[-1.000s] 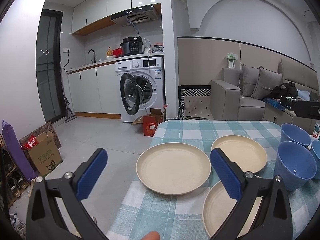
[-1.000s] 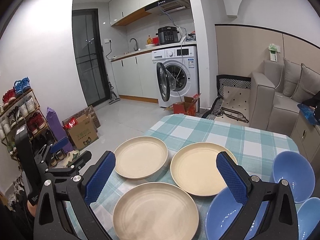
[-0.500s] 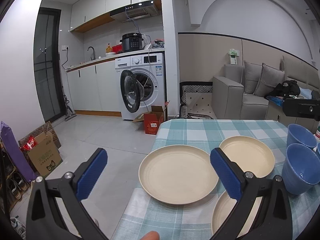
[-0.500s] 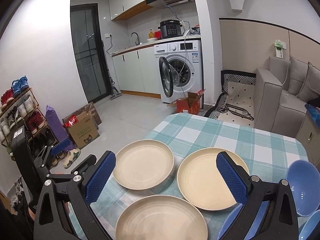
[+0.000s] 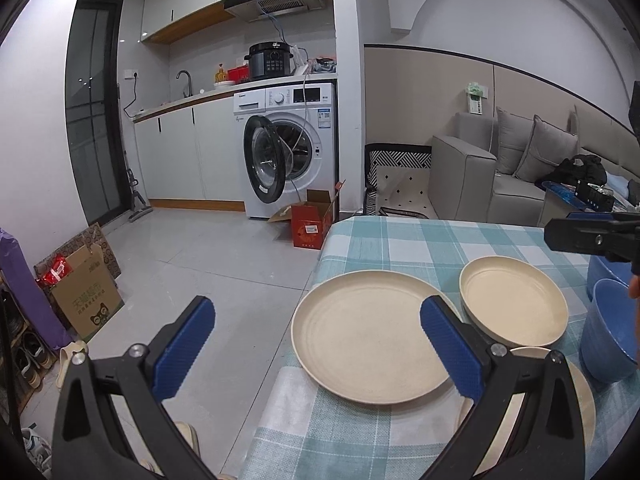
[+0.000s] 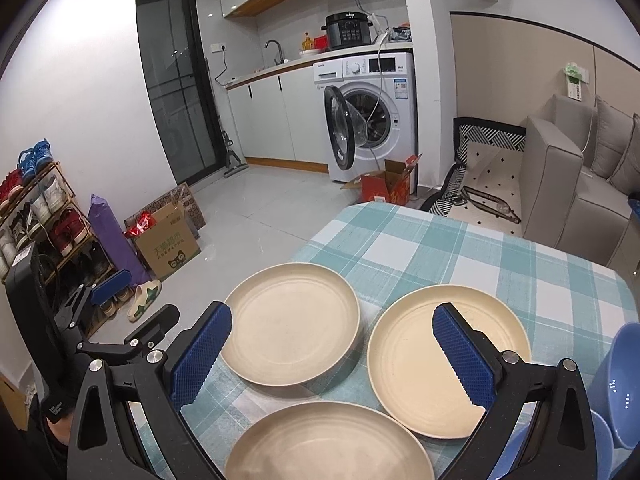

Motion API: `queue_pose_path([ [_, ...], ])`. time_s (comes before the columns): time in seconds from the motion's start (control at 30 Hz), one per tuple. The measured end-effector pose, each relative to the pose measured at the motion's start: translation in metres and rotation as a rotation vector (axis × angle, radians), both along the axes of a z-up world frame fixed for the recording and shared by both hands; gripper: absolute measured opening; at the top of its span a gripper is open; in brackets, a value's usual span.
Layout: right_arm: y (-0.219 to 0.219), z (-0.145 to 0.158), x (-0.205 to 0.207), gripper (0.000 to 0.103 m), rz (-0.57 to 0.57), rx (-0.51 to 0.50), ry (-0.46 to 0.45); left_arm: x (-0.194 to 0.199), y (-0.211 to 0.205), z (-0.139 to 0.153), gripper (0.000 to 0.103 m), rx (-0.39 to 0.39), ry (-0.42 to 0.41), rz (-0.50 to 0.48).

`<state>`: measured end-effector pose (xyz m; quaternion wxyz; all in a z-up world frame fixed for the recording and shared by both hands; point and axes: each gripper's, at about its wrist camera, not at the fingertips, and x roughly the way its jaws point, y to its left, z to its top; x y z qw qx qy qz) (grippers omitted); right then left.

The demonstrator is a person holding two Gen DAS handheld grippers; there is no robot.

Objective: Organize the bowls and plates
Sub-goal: 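Move both tools forward toward the large cream plate's rim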

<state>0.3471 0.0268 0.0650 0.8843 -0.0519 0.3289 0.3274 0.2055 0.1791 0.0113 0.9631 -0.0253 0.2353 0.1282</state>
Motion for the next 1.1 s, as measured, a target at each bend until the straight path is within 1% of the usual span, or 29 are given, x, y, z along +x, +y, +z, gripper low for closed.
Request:
queue_pose_path([
  [0.17, 0.016, -0.014, 0.016, 0.100, 0.016, -0.028, 0.028, 0.012, 0.005, -0.010, 0.103, 0.003, 0.024, 0.018],
  [0.33, 0.032, -0.027, 0.026, 0.100, 0.035, -0.068, 0.045, 0.021, 0.012, -0.020, 0.103, -0.010, 0.048, 0.028],
  [0.57, 0.048, -0.045, 0.041, 0.100, 0.056, -0.098, 0.078, 0.033, 0.020, -0.028, 0.103, -0.011, 0.069, 0.032],
  [0.73, 0.056, -0.059, 0.054, 0.098, 0.057, -0.105, 0.099, 0.039, 0.024, -0.033, 0.103, -0.025, 0.084, 0.040],
  [0.93, 0.060, -0.078, 0.068, 0.095, 0.054, -0.112, 0.152, 0.044, 0.026, -0.041, 0.103, -0.020, 0.106, 0.047],
  [1.03, 0.063, -0.084, 0.070, 0.094, 0.061, -0.119, 0.162, 0.047, 0.027, -0.045, 0.103, -0.017, 0.123, 0.048],
  [1.1, 0.065, -0.088, 0.071, 0.092, 0.068, -0.122, 0.172, 0.049, 0.027, -0.047, 0.103, -0.008, 0.134, 0.050],
])
